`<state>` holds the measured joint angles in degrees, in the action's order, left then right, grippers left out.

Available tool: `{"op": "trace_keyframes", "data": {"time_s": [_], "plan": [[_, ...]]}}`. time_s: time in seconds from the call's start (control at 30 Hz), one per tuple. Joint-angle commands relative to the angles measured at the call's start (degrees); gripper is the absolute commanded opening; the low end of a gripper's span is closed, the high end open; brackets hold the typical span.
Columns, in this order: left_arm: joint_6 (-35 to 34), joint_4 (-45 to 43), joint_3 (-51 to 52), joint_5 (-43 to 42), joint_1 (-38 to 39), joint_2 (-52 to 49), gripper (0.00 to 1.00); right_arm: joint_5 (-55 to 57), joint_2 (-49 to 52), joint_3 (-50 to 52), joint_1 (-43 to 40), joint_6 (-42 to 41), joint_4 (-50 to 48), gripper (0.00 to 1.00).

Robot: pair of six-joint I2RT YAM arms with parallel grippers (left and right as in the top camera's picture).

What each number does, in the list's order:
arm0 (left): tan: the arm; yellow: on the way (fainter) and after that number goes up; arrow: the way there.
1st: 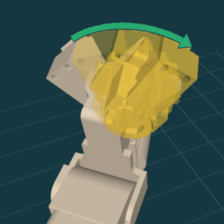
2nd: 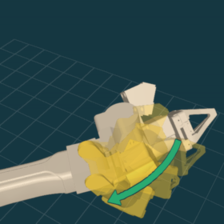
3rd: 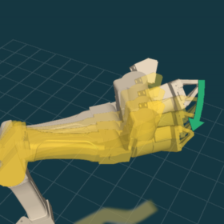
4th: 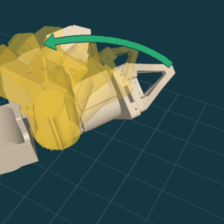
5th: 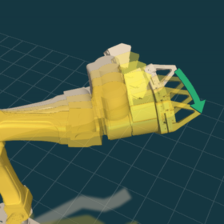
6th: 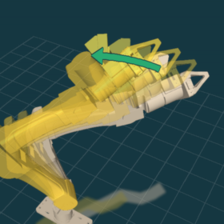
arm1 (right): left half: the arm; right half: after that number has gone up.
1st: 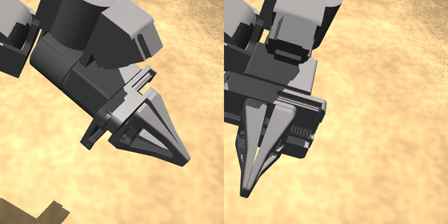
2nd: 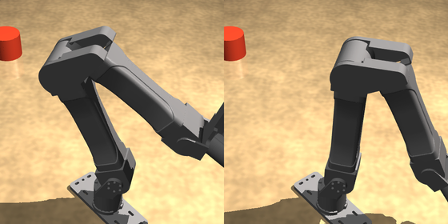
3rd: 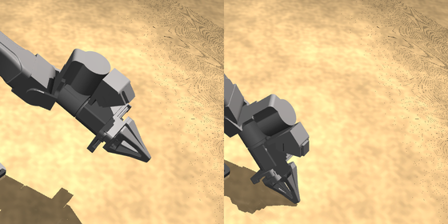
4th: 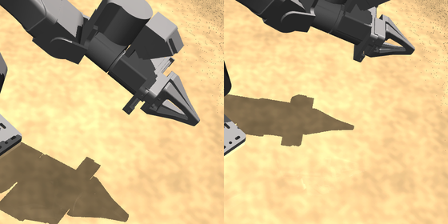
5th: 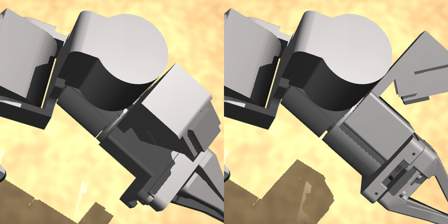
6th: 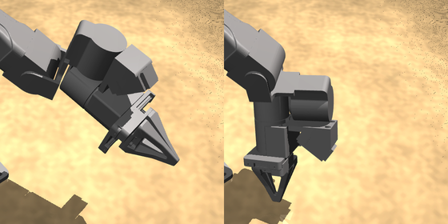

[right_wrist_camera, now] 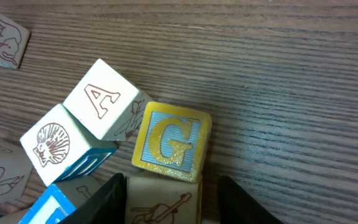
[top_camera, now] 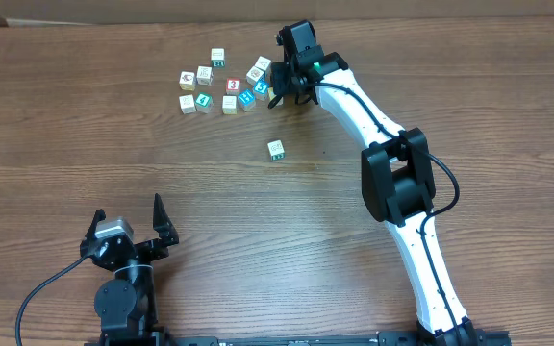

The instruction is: Form a circle

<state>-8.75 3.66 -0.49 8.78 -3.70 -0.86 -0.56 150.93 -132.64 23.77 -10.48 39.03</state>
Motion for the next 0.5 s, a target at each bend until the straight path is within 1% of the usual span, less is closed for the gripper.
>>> {"op": "trace_keyframes", "data": {"time_s": [0.0,0.03,0.1,0.3,0.33,0.47], "plan": [[1.07,0.00,0.22,-0.48,0.74,0.59,1.00,1.25,0.92,-0.20,0.26,0.04,-0.15,0.43],[1.07,0.00,0.22,-0.48,0.74,0.59,1.00,1.62,0.90,-0.20,0.15,0.07,0.02,0.44],[1.07,-0.02,0.22,-0.48,0.74,0.59,0.99,2.45,0.85,-0.24,0.04,0.07,0.37,0.39],[1.07,0.00,0.22,-0.48,0.74,0.59,1.00,2.62,0.02,-2.64,0.00,0.11,2.29,0.38],[1.07,-0.02,0.22,-0.48,0.74,0.59,1.00,2.62,-0.39,-3.43,0.00,0.11,2.86,0.36],[1.07,-0.02,0.22,-0.48,0.74,0.59,1.00,3.15,-3.04,-5.57,-0.17,0.11,4.85,0.36]]}}
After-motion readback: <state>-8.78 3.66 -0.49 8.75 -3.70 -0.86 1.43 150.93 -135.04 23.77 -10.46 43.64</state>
